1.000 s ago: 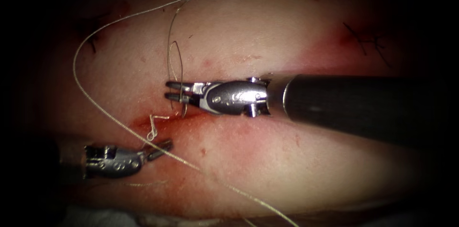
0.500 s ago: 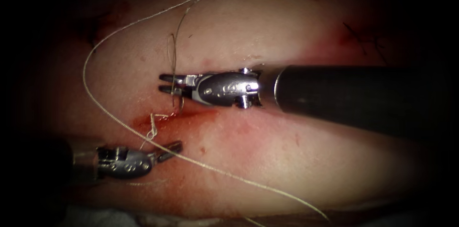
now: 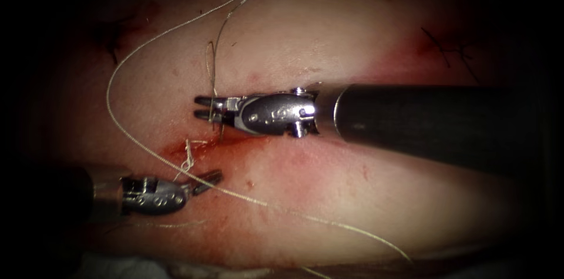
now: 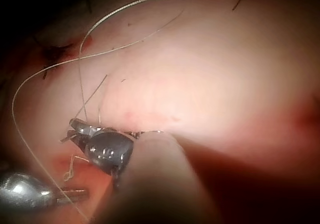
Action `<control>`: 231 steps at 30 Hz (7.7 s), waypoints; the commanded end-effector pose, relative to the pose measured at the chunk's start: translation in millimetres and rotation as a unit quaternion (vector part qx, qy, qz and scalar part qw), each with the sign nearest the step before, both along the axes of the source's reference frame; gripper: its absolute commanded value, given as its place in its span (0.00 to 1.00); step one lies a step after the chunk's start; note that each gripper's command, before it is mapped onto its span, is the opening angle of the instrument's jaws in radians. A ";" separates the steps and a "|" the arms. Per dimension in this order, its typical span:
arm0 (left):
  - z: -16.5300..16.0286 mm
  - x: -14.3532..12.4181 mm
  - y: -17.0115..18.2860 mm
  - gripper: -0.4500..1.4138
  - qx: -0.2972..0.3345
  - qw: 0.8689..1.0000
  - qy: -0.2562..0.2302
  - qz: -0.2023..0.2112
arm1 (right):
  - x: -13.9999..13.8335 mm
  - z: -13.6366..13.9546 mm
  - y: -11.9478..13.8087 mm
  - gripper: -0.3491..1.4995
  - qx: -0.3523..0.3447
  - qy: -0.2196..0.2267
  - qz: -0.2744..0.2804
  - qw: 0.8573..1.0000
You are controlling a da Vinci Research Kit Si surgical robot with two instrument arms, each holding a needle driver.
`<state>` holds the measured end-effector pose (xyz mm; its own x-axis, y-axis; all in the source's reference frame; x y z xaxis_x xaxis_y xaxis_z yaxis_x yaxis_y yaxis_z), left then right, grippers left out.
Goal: Wound Closure
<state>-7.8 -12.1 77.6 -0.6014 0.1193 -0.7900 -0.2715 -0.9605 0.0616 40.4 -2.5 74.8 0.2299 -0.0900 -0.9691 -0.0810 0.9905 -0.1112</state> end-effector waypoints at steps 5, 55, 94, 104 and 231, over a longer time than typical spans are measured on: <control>0.7 -0.5 -0.8 0.00 0.002 1.000 0.000 0.002 | 0.4 -0.4 1.0 0.00 -0.016 0.006 0.003 1.000; 0.7 -0.5 -0.8 0.00 0.006 1.000 0.002 0.001 | -0.2 -4.4 2.3 0.00 -0.066 0.024 0.019 0.997; -0.4 0.6 0.6 0.00 0.012 1.000 0.001 0.002 | -1.5 -4.5 0.6 0.00 -0.067 0.026 0.020 0.997; 1.0 1.9 1.8 0.00 0.004 1.000 0.009 -0.016 | -1.9 -4.4 0.0 0.00 -0.060 0.028 0.019 0.998; -1.9 -1.4 -0.8 0.27 0.158 0.986 0.029 0.036 | 1.3 1.4 -3.4 0.00 -0.052 -0.044 -0.044 0.997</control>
<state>-8.6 -12.3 75.4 -0.6617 0.3074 -0.6839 -0.2090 -0.9516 -0.2255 41.2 -5.5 75.5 0.3002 -0.2064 -0.9313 0.0155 0.9772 -0.2116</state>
